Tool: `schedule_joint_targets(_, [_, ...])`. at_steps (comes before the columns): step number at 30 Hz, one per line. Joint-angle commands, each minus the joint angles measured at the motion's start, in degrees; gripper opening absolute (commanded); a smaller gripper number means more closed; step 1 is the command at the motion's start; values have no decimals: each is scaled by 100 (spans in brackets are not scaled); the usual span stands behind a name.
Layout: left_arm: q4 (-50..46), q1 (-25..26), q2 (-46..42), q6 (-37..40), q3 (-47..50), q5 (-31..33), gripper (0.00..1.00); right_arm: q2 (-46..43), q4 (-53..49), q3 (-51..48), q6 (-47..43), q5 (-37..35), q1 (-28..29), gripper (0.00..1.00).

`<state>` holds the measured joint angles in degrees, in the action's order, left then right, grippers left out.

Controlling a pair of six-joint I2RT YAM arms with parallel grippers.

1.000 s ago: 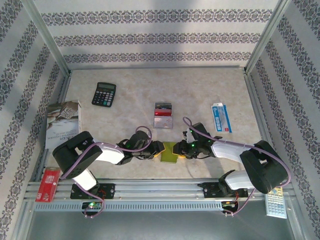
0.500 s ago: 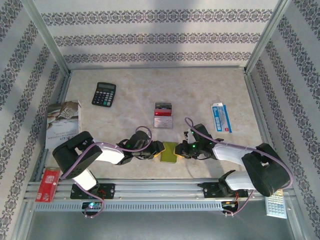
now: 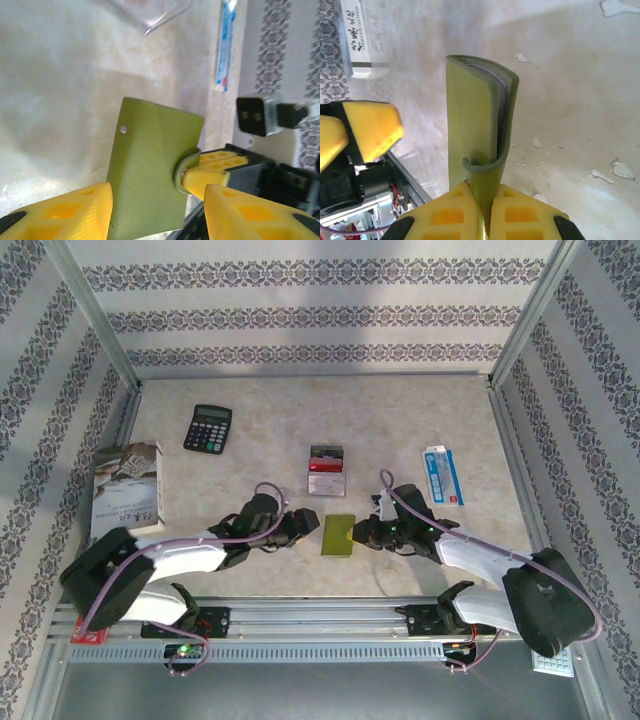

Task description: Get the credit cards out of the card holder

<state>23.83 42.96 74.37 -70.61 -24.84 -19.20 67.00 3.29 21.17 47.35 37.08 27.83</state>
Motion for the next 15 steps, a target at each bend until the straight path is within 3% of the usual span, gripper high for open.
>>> schedule_joint_targets(1, [-1255,-301,-724,581,-161,83,55,-373,-215,146,-351,329,-219,3])
schedule_joint_targets(9, [-2121,-1042,-1817,1066,-390,-244,64,-908,-637,440,-692,1154,-862,2])
schedule_joint_targets(15, [-1813,-1201,-1874,1512,-786,-848,79,-1112,-446,796,-701,1936,-1303,1])
